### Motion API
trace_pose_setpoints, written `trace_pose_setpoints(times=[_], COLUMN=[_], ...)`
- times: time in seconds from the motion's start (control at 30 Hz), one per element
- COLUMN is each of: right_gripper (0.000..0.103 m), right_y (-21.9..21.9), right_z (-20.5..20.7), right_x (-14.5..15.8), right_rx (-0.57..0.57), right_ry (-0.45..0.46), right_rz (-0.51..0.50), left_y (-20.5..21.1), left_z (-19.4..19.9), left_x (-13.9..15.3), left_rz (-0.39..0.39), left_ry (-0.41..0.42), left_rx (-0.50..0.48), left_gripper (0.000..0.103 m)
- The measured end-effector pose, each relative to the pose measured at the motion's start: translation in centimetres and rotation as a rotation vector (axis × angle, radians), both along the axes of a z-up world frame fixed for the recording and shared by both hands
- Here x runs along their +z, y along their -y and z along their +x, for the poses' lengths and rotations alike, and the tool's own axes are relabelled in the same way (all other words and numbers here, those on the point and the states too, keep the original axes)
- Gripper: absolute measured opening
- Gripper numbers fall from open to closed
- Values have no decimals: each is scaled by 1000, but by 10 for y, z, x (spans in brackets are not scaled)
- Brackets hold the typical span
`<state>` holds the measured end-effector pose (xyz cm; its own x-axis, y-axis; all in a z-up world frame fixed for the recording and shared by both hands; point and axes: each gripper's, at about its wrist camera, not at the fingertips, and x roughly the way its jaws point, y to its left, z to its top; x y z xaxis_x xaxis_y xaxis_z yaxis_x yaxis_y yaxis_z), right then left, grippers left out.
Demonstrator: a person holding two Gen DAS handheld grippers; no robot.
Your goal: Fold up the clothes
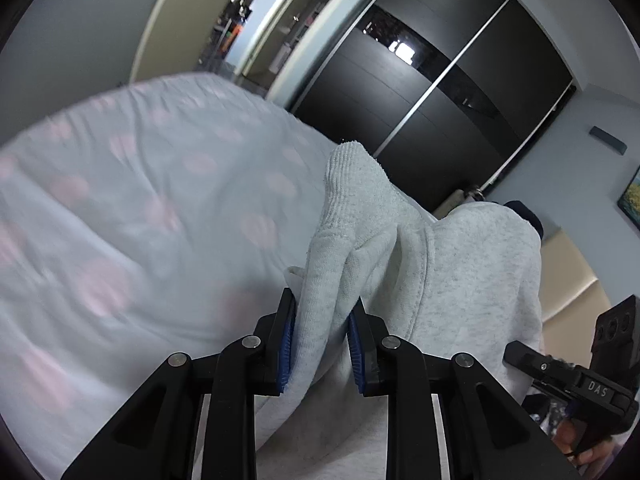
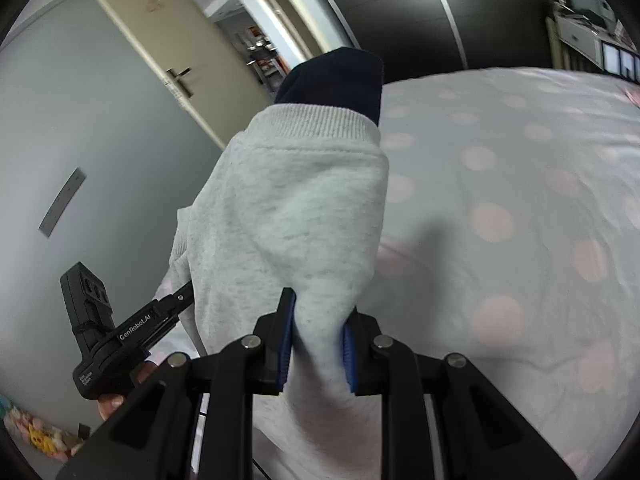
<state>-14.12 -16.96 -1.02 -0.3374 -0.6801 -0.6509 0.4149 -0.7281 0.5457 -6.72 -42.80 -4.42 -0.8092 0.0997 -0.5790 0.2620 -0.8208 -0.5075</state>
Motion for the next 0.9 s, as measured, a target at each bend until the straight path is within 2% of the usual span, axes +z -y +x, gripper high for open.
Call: trace_pose_setpoints(times=[0.17, 0.27, 0.37, 0.47, 0.57, 0.9], right_gripper=[20, 20, 20, 20, 20, 20], right_y=[80, 138, 192, 238, 275, 328], right_z=[-5, -18, -33, -52, -78, -186], right_x=[26, 19, 8, -8, -27, -88], right_rx=[107, 157, 196, 217, 224, 194], right_ry=[-35, -4, 29, 57, 75, 41], right_rz=[-26, -79, -116, -127, -117, -26], left_y=[83, 134, 179, 216, 246, 288], left_z=[16, 17, 10, -6, -23, -139], left_x=[43, 59, 63, 54, 37, -26], left_rz=[-123, -171, -211, -253, -248, -260], left_ry=[5, 36, 82, 139, 174, 257], left_rx=[79, 124, 157, 177, 182, 155], left_gripper=[25, 25, 25, 25, 25, 25])
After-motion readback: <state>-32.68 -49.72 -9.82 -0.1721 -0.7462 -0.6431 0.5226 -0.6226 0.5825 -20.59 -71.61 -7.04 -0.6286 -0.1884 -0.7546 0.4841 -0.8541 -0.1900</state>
